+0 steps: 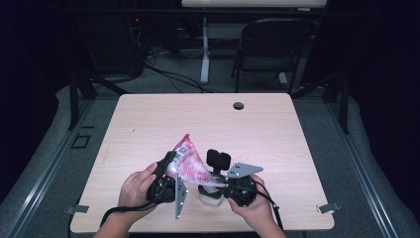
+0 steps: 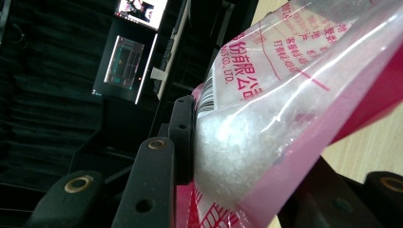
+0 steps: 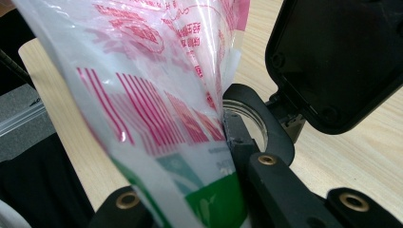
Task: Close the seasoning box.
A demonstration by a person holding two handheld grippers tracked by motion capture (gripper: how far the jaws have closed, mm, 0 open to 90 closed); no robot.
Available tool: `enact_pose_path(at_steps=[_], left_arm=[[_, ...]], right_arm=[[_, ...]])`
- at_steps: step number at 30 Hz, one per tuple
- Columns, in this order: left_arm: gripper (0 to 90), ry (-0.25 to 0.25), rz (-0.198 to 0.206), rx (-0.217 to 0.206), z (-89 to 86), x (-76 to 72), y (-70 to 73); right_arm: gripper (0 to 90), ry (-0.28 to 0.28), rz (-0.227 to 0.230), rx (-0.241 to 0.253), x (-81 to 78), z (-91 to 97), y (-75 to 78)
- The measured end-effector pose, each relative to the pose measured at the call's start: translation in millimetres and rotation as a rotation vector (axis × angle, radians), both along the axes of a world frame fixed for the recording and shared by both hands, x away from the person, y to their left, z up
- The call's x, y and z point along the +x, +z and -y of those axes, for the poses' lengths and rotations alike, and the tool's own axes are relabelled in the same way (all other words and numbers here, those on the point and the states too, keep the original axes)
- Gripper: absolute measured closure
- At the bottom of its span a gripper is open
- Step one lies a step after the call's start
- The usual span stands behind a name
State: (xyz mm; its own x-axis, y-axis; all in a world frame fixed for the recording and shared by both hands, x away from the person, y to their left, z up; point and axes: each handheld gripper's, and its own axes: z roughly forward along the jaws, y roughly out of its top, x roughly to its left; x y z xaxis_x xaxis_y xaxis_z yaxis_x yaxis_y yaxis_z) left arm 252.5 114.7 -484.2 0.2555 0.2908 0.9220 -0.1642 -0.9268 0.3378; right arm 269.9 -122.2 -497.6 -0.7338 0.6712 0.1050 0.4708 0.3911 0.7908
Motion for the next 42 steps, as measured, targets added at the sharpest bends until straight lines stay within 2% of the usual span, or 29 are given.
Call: enact_pose_path(at_steps=[42], left_arm=[[70.1,-0.006,0.012,0.001,1.8,-3.8,5.6]], right_arm=[[89.3,-0.002,0.000,0.012,-0.5,-0.5,-0.1]])
